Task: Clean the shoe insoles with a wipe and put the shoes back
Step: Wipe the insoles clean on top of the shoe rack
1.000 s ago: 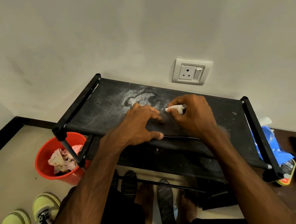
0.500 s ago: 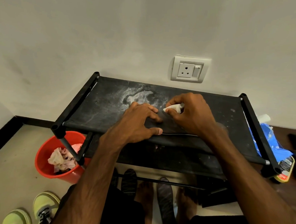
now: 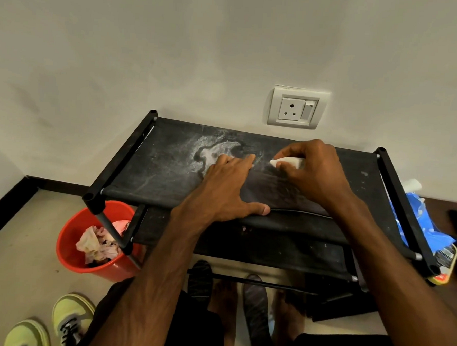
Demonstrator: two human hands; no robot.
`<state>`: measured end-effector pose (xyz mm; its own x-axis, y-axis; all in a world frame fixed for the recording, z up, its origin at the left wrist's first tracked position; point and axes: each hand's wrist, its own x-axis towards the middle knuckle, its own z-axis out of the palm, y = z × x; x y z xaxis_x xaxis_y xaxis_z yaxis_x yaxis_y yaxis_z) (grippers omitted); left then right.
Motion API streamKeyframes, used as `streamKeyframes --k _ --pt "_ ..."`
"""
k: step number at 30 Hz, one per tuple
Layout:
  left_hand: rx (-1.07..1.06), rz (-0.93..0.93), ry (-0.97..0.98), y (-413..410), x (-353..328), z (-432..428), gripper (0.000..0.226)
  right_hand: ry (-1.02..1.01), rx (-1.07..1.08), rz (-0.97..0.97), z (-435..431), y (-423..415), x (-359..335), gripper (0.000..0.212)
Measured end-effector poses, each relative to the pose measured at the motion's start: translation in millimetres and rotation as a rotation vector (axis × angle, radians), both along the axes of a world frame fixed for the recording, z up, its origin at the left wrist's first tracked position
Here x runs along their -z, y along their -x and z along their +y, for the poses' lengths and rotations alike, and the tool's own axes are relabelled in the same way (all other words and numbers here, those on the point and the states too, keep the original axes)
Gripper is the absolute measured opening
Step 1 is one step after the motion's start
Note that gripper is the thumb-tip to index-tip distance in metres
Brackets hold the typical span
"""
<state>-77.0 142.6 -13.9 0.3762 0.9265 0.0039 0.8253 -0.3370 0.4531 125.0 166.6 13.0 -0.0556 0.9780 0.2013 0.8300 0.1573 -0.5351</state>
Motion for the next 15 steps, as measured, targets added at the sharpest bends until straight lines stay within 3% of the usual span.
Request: streamKeyframes --k 7,15 --pt "-0.020 -0.069 0.056 2.8 -0.3 -0.5 0.121 0.065 -0.025 0.010 1.8 -1.3 0.9 0.016" --pt "-0.049 0.041 -0.036 1.3 1.3 2.6 0.118 0.055 -0.096 0.023 1.6 1.0 0.1 0.014"
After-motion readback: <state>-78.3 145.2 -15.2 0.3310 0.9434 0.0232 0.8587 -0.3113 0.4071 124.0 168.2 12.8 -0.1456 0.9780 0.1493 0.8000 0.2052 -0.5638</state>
